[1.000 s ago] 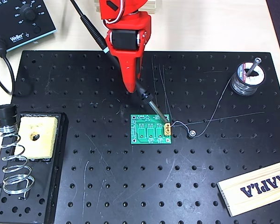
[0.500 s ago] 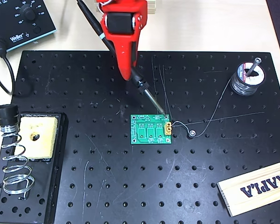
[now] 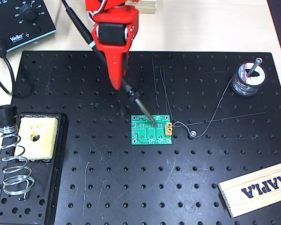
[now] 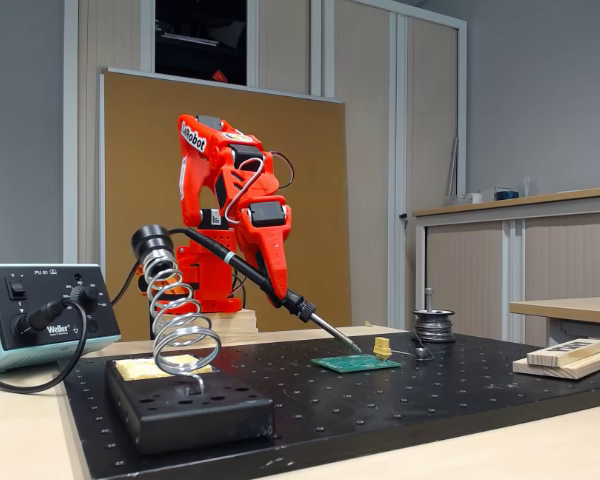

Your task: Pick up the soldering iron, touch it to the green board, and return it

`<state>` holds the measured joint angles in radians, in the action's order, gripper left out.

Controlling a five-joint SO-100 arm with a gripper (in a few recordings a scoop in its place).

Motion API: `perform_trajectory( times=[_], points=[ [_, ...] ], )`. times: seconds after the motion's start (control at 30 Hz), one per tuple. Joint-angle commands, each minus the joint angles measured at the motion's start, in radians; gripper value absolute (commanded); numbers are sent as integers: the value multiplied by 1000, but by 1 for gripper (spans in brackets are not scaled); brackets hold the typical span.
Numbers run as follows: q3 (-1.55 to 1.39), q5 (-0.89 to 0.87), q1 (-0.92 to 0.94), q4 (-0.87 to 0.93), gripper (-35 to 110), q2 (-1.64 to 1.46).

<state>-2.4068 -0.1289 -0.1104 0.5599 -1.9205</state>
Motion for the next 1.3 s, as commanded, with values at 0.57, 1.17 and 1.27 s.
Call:
perform_trajectory(
  times=[0.57, 1.17, 1.27],
  points=[
    [244, 6, -38, -8, 0, 218],
    [78, -38, -58, -60, 0, 117],
    [67, -43, -61, -63, 0, 110]
  ],
)
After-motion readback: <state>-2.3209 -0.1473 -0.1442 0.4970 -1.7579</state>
